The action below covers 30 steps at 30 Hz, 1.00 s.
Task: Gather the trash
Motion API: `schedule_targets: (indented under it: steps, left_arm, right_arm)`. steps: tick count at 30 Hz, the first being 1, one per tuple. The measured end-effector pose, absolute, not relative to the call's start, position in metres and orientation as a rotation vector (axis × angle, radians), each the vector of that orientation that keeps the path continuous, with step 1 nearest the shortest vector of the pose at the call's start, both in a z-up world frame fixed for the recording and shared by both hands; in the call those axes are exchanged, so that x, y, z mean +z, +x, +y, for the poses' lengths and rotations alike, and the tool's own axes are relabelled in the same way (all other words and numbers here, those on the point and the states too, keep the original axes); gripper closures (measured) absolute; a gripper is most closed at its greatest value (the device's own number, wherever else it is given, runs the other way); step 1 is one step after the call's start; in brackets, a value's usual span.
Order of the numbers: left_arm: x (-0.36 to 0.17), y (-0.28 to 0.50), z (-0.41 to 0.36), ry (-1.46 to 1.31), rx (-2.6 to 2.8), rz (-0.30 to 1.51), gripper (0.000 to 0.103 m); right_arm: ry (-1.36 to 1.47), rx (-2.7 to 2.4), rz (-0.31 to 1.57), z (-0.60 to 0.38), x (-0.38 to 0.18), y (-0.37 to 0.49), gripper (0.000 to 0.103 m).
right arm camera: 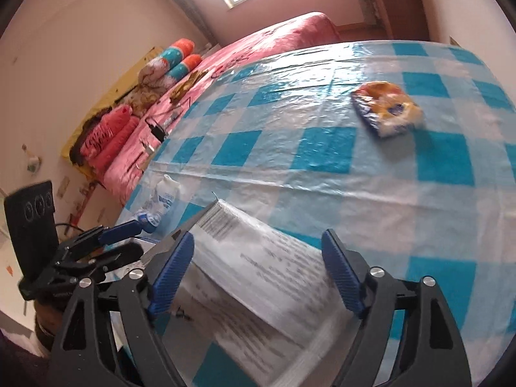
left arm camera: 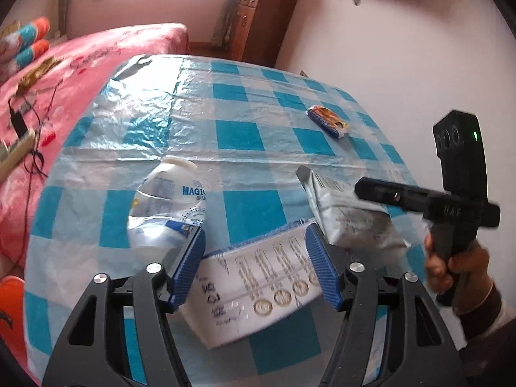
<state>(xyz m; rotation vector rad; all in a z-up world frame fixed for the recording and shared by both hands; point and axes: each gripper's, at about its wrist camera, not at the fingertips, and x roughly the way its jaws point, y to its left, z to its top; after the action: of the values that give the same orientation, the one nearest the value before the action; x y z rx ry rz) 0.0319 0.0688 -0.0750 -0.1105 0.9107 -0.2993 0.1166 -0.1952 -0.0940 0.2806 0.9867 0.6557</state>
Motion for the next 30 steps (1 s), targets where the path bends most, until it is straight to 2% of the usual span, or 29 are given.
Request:
schedule_targets:
  steps: [3,9,15,18,30]
  left_arm:
    - [-0.068,0.021,0.060,-0.022,-0.349,0.889,0.029]
    - [-0.059,0.018,0.038,0.147,-0.484,0.863,0.023]
    - [-0.077,0.036,0.027,0.284,-0.539,0.971,0.022]
    - [-0.082,0.039,0.025,0.280,-0.563,0.994,0.020]
    - [-0.095,0.032,0.002,0.287,-0.594,1.044,0.020]
  right_arm:
    - [0.327,0.636,0.981,-0.210,-0.093,0.110,0.014]
    - [0.336,0.625,0.980,-0.227,-0.091,0.092,0.014]
    - [0.311,0.595,0.950,-0.242,-0.083,0.078,0.012]
    - [0.317,0.559,0.930,-0.254,-0.080,0.078,0.012]
    - [0.331,0.404,0.915,-0.283,-0.087,0.138,0.011]
